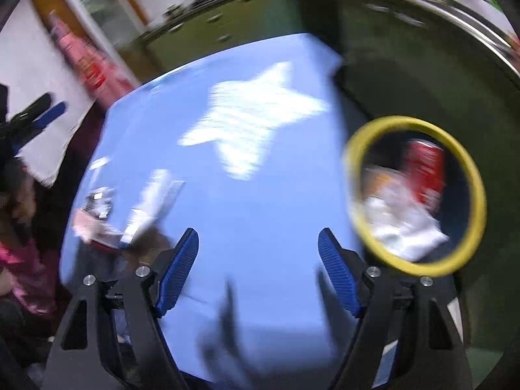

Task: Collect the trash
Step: 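Grasp the white tube with the right tool, then carry the white tube over the bin and open the right tool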

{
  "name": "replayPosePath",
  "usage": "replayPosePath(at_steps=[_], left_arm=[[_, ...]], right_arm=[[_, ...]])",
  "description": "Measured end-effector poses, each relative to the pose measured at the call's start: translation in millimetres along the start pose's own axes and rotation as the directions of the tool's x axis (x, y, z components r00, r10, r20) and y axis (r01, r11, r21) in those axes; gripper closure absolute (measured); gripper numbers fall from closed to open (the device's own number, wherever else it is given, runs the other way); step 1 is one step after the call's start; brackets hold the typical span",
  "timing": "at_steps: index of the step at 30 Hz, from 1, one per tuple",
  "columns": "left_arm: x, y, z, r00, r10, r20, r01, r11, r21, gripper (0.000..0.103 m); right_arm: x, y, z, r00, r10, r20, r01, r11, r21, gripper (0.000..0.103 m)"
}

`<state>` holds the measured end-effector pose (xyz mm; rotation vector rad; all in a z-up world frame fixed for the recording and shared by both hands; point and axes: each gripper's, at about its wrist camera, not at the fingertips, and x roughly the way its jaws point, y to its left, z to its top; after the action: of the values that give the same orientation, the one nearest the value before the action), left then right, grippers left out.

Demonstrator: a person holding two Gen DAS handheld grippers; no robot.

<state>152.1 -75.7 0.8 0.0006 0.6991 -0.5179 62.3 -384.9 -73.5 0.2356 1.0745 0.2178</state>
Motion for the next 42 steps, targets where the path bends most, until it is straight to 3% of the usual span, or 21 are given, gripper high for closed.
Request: replayPosePath(at_steps=[2, 6, 10, 14, 21, 30, 32, 37, 42], left_arm=[[1, 18, -6, 0.999, 0.038, 0.003, -0.038, 0.999, -0.019, 0.006], [3, 44, -17, 1.0, 0.024, -0.009, -0.024, 0.999, -0.048, 0.006], [1, 49, -21, 0.999, 0.037, 0.006, -0.036, 0.998, -0.044, 0.006], [-3, 52, -22, 1.0, 0.025, 0.016, -0.024, 0.998, -0.054, 0.006], [-6, 52, -26, 1.0, 0.013, 0.017, -0.012, 0.999, -0.046, 0.005], [-13, 54, -29, 1.0, 0.017, 0.022, -0.016, 0.999, -0.05, 0.005], [-14, 54, -29, 1.0, 0.02, 0.023, -0.019, 0.999, -0.05, 0.005], [-17, 55, -30, 0.999, 0.021, 0.024, -0.02, 0.998, -0.055, 0.005], [-21, 54, -28, 0.999, 0.027, 0.029, -0.025, 0.999, -0.048, 0.005]], right_arm=[[11, 28, 13, 0.999, 0.024, -0.036, -0.026, 0.998, -0.049, 0.033], [42, 82, 35, 0.989, 0.058, -0.137, -0.075, 0.99, -0.117, 0.037], [77, 115, 41, 0.971, 0.004, -0.239, -0.047, 0.984, -0.172, 0.043], [98, 132, 43, 0.956, -0.054, -0.287, -0.009, 0.977, -0.215, 0.044], [126, 133, 42, 0.927, -0.084, -0.364, 0.009, 0.979, -0.204, 0.05], [135, 140, 41, 0.927, -0.075, -0.368, 0.005, 0.983, -0.186, 0.066], [132, 139, 41, 0.932, -0.062, -0.357, -0.001, 0.985, -0.174, 0.075], [117, 133, 47, 0.949, 0.013, -0.314, -0.053, 0.991, -0.12, 0.089], [91, 132, 60, 0.964, 0.093, -0.25, -0.116, 0.99, -0.082, 0.089]])
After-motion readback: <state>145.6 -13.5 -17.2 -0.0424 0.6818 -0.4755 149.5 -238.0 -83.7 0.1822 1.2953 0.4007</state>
